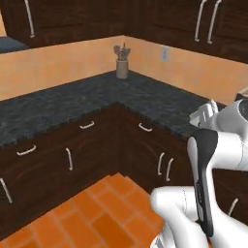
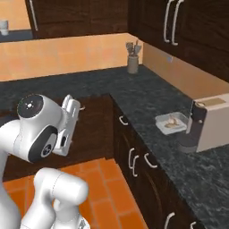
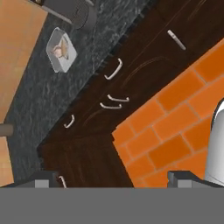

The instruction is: Take the meat container that has the chicken drumstick and place it on the second highest rack of the freezer. Then take the vegetable container that has the garlic and sweet potato and place it on the highest rack of the freezer.

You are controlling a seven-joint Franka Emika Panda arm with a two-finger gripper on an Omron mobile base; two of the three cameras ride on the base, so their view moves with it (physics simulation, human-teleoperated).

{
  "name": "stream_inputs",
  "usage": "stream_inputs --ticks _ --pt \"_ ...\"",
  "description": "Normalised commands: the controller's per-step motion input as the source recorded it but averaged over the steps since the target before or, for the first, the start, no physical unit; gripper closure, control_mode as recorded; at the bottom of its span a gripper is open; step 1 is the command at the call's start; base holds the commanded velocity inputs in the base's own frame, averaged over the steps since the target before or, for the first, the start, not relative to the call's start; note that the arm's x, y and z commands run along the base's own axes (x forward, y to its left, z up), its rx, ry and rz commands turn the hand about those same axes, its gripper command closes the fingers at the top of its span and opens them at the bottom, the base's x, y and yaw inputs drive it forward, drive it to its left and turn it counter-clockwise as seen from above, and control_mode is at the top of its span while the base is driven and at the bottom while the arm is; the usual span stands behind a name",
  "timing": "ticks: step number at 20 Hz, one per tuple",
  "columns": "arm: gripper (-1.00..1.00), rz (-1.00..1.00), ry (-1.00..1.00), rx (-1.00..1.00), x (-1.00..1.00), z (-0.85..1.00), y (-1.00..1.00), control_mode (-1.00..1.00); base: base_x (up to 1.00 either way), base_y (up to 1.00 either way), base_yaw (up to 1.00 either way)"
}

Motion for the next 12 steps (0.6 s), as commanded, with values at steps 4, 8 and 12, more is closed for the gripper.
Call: stream_inputs --ticks 4,8,12 --pt "-1.00 0.00 0.00 0.00 0.00 0.00 0.00 1.00 0.84 0.62 -0.69" --pt "-1.00 0.00 0.00 0.00 0.00 0.00 0.00 1.00 0.73 0.54 -0.73" --pt "-1.00 0.00 0.00 0.00 0.00 0.00 0.00 1.00 0.63 0.50 -0.75"
